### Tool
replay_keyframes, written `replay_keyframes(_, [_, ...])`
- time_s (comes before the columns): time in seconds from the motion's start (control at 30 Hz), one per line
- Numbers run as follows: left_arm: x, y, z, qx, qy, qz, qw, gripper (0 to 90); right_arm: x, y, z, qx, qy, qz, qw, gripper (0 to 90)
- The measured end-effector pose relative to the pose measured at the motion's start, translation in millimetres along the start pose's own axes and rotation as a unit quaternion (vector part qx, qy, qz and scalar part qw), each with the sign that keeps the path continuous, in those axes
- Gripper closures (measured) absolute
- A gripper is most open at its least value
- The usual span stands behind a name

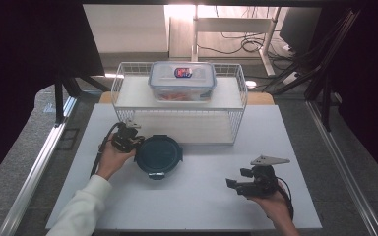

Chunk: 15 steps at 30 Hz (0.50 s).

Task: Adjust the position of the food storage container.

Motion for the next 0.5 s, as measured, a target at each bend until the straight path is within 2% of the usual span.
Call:
replay_keyframes(0.1, [-0.1,-0.3,0.1,0.001,0.001,0.002,1.0000,90.0,-0.3,0.3,-0.2,0.001,-0.001,0.001,1.0000,25.4])
replay_keyframes(0.3, [-0.5,-1.2,0.8,0.021,-0.003,0.005,0.9998,90.0,-0.2,0.6,2.2,0.002,0.003,-0.001,1.0000,25.4])
replay_keyframes(0.4, [-2.2,-8.1,1.8,0.031,-0.006,0.018,0.9993,90.0,-0.4,1.9,2.3,-0.001,0.004,-0.002,1.0000,26.1])
replay_keyframes(0.5, [-2.5,-12.8,1.5,0.033,-0.006,0.018,0.9993,90.0,-0.4,2.6,1.4,-0.001,0.004,-0.001,1.0000,26.2])
Point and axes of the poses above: each handheld gripper's, and its own axes: z roughly forward along the jaws, x roughly out of its underside, y roughly to its left, the point moved 2 cm from there along z, roughly forward along the jaws, and after that the axes turned 5 degrees about -y, right-handed, at the moved point
